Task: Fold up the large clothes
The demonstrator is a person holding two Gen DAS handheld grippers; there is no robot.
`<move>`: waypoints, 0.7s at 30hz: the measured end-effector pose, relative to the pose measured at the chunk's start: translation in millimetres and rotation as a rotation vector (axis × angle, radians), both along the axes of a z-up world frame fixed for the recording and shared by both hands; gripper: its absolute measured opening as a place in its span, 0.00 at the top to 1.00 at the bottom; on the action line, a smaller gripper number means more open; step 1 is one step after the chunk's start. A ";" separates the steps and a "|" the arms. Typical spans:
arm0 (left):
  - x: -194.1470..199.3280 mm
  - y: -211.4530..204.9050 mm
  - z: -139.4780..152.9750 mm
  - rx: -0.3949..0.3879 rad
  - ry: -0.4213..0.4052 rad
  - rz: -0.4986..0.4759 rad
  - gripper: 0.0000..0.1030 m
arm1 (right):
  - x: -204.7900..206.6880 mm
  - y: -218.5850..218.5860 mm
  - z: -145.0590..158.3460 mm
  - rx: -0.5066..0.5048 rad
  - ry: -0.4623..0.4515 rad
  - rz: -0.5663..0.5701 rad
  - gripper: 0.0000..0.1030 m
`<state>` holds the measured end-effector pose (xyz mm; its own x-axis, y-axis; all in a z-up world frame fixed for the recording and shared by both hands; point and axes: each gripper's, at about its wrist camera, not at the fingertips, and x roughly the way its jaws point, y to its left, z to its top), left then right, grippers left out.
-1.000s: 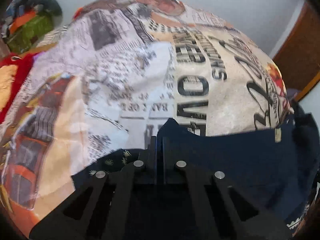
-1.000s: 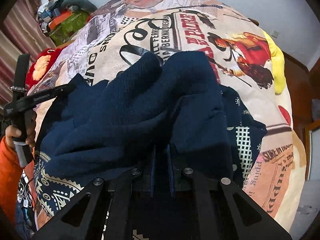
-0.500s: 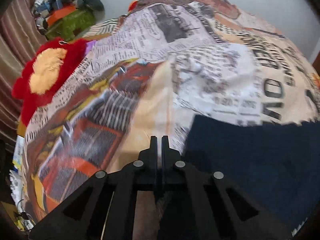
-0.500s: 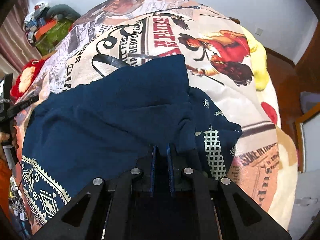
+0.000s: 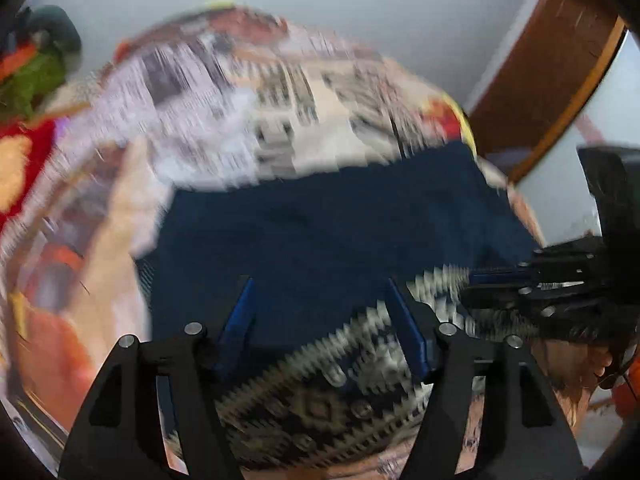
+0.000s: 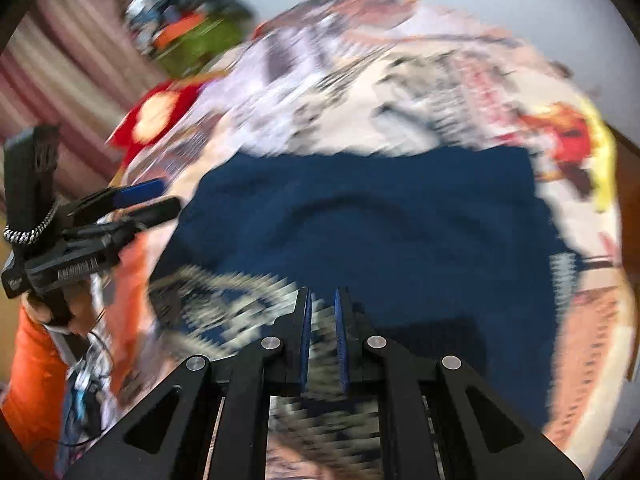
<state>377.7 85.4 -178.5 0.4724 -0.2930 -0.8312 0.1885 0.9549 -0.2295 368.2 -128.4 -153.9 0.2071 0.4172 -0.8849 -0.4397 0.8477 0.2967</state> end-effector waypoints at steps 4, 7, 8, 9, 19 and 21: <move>-18.9 -20.8 -44.2 0.168 0.092 -0.011 0.34 | -20.8 25.7 -32.2 -0.132 0.041 0.068 0.92; -38.9 -11.4 -47.9 0.174 0.023 0.052 0.20 | -34.0 22.1 -35.5 -0.164 -0.014 0.096 0.93; -44.8 -6.8 -47.3 0.172 0.018 0.071 0.20 | -37.6 18.5 -34.8 -0.180 -0.023 0.102 0.92; -49.3 -2.2 -47.0 0.163 0.018 0.088 0.20 | -41.7 12.8 -32.5 -0.190 -0.038 0.101 0.92; -90.2 34.1 -40.6 0.260 -0.009 0.233 0.20 | -64.6 -53.8 -22.7 -0.254 -0.081 0.000 0.92; -99.2 41.9 -42.6 0.288 0.000 0.255 0.20 | -70.1 -63.8 -19.7 -0.252 -0.085 -0.012 0.92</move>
